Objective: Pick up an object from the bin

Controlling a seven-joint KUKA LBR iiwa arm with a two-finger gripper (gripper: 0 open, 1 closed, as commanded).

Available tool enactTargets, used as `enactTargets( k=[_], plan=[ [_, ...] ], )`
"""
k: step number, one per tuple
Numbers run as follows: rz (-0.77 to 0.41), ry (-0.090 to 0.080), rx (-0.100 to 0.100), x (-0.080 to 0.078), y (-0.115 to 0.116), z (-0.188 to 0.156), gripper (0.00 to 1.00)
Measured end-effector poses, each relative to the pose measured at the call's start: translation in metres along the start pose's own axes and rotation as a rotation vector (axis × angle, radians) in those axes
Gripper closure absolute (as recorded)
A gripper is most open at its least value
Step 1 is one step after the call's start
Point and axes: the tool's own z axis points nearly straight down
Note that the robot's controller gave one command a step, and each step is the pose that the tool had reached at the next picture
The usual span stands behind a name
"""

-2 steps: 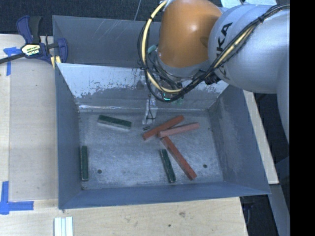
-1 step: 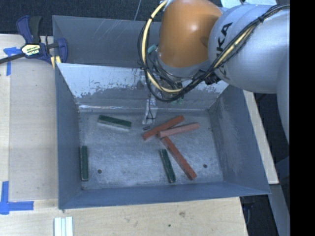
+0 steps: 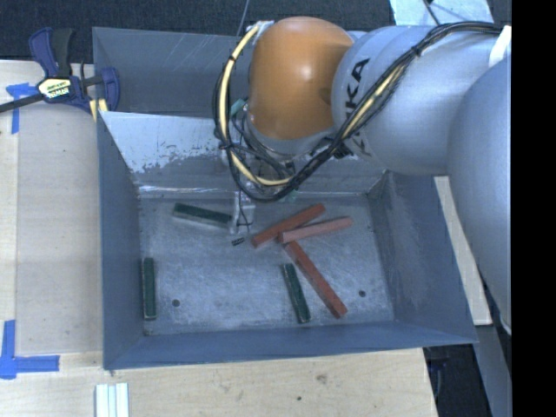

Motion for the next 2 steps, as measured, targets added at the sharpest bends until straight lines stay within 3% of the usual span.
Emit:
enactTargets(
  k=[1, 2],
  plan=[
    [0.105, 0.005, -0.001, 0.0, 0.02, 0.04, 0.0],
    [0.126, 0.003, -0.002, -0.004, 0.005, 0.11, 1.0]
  ],
)
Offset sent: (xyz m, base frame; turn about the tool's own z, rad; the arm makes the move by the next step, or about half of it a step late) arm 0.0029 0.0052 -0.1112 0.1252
